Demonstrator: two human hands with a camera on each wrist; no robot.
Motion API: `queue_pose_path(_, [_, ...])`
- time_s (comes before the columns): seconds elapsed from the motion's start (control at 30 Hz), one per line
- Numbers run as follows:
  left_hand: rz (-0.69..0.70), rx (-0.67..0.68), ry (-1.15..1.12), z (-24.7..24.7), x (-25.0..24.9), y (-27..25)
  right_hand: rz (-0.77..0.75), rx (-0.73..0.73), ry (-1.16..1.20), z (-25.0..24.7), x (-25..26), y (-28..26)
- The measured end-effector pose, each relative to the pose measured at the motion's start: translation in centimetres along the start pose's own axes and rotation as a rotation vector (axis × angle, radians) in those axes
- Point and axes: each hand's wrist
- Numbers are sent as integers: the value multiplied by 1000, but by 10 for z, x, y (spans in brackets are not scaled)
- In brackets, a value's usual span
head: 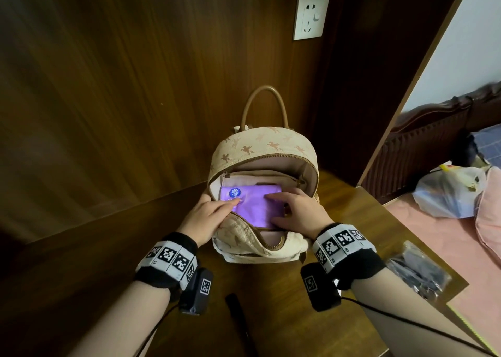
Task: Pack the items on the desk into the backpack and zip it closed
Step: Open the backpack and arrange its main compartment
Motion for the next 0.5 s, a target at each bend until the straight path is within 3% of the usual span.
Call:
queue_pose_path(0.13, [55, 77, 151, 3, 2, 1, 22, 85, -16, -5, -1, 5])
queue_pose_path(0.3, [-99, -11, -148, 3, -4, -5, 108, 97, -32, -6, 1, 5])
queue_pose_path(0.4, [-44, 0, 23, 2, -11, -6, 150, 95, -9, -7, 2, 3])
queue_pose_path(0.5, [-57, 3, -21, 1, -13, -7, 161, 109, 22, -9, 4, -1])
Point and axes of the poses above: each hand's wrist, its own y-axis towards the middle knuckle, its own z-axis out of the palm, x = y × z, and after that the axes turned 9 degrees about -x, right-handed
